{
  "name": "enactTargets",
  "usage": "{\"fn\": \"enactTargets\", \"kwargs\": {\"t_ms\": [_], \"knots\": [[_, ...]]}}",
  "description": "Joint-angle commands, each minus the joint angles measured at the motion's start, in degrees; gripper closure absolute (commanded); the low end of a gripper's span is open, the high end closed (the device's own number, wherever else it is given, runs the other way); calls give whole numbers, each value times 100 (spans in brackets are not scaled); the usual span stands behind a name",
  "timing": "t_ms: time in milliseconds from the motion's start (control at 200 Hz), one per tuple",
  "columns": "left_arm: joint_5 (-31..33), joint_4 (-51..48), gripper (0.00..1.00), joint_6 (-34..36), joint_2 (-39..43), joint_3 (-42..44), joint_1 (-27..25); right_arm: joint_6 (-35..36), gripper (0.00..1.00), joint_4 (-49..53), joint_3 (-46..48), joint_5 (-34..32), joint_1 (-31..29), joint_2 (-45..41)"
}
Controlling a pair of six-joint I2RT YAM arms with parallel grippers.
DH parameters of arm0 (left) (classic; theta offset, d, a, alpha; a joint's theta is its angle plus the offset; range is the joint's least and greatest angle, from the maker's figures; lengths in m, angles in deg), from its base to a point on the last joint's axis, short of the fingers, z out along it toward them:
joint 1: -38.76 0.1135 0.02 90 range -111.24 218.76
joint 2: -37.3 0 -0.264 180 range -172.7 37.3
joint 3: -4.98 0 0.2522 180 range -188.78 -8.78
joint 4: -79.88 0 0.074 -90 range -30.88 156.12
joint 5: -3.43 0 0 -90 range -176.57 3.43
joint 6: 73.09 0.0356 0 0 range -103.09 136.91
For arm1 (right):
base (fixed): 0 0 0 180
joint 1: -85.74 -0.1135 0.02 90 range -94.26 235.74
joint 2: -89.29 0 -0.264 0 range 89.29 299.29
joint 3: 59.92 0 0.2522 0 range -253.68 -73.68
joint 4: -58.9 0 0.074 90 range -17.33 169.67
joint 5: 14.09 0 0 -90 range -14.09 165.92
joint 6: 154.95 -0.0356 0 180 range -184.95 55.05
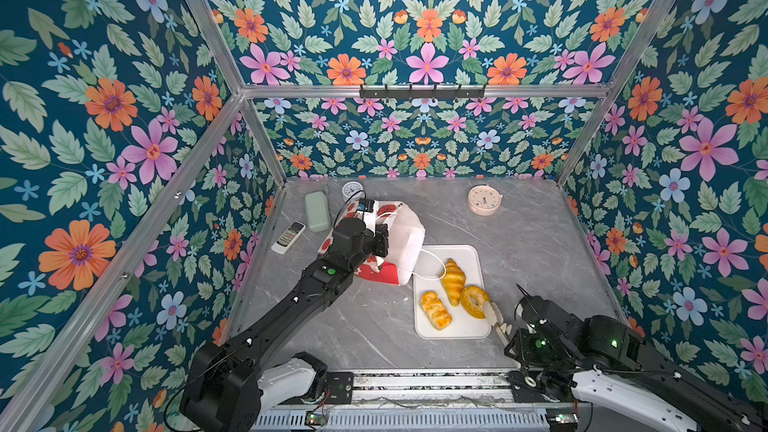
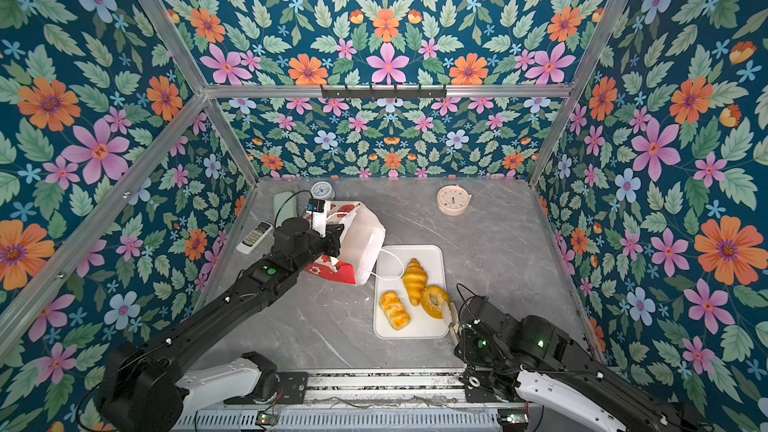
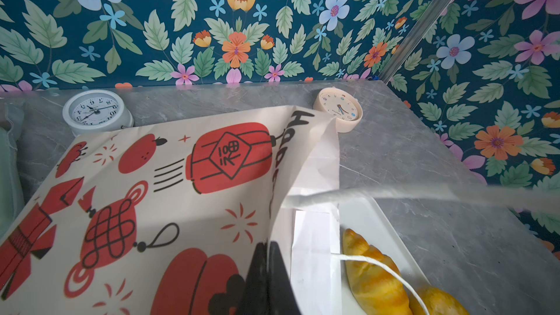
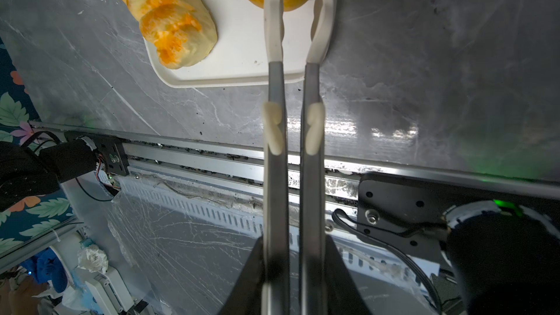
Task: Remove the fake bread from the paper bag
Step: 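Lower the ring donut onto the tray near the robot and release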
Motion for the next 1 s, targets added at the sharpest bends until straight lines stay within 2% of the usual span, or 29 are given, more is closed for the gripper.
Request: {"fn": "enactTargets", "kwargs": {"t_ms": [0,210,315,395,550,765,995], "knots": [[68,159,100,44,-15,-6,13,-65,98,321,-40,208,-1,42],[63,160,100,41,-63,-36,9,-142,98,362,-12,368,-220,114],[68,157,100,50,-63,-60,14,-134,94,433,-44,395,-235,110],[76,160,100,51,-69,-63,11,-112,88,469,-124,370,-234,106],[46,160,100,59,-120,-102,13,-12,69,693,-321,272,-233,163],[28,160,100,65,-150,-131,9,72,57,532,-347,181,-234,163],[-2,168,100,44,-167,-134,10,157,59,548,-613,-367,-230,102]]}}
